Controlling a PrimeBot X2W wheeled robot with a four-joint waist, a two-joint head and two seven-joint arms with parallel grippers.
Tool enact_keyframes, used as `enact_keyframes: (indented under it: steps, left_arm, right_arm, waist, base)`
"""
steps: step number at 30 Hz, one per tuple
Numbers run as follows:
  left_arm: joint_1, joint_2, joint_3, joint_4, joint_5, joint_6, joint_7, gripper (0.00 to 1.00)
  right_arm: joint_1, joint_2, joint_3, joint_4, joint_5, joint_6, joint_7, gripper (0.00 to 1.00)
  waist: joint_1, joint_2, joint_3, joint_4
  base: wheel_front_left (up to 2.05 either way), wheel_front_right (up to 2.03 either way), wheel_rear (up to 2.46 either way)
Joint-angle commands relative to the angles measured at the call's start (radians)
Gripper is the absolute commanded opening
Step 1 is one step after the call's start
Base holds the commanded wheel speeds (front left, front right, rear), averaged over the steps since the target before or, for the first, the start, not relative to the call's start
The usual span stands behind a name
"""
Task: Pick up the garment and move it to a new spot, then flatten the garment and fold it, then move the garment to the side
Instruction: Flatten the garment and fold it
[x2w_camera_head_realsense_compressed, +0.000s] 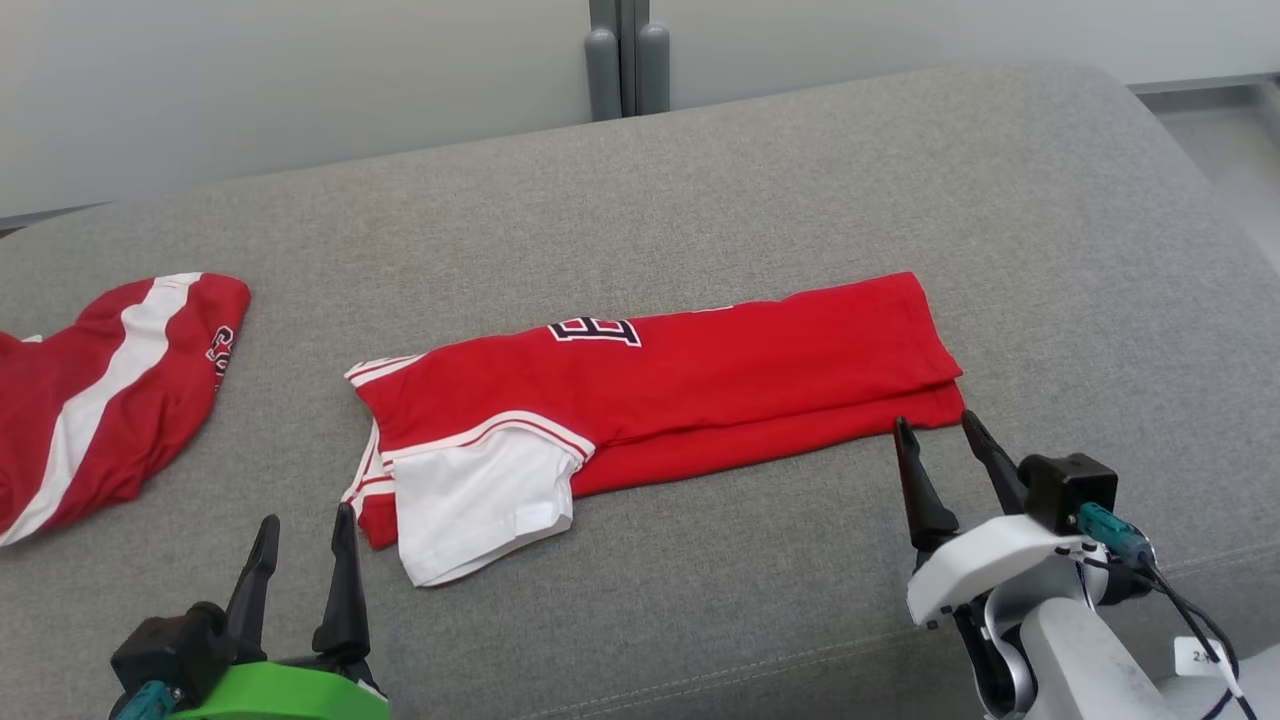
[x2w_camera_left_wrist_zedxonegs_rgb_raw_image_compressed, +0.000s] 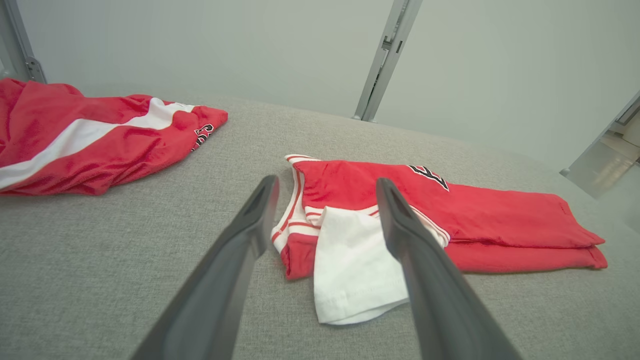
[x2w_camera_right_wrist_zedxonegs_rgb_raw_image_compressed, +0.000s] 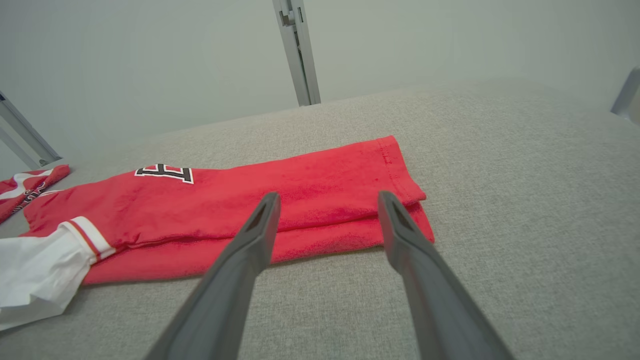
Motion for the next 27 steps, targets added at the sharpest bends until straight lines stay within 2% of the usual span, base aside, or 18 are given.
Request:
enact_keyframes:
  steps: [1,13,27]
  left_arm:
    - [0.028,-0.012,0.013,-0.006,0.035,-0.01,-0.004,1.0]
    - [0.112,-0.117,0.102,-0.039,0.199,-0.071,-0.004,1.0]
    - [0.127,-0.188,0.183,-0.016,0.282,-0.144,-0.004,1.0]
  right_arm:
    - [0.038,-0.002,-0.013,-0.023,0.01,-0.001,-0.004,1.0]
    - [0.167,0.0,-0.049,-0.094,0.034,-0.001,-0.004,1.0]
    - [0.179,0.001,-0.032,-0.105,0.045,-0.001,-0.005,1.0]
  waist:
    - [0.0001,0.0,-0.028,0.009]
    - [0.0001,0.0,-0.066,0.023]
    - [0.0001,0.0,-0.061,0.026]
  base:
    - [0.0,0.0,0.0]
    - [0.0,0.0,0.0]
    - [0.0,0.0,0.0]
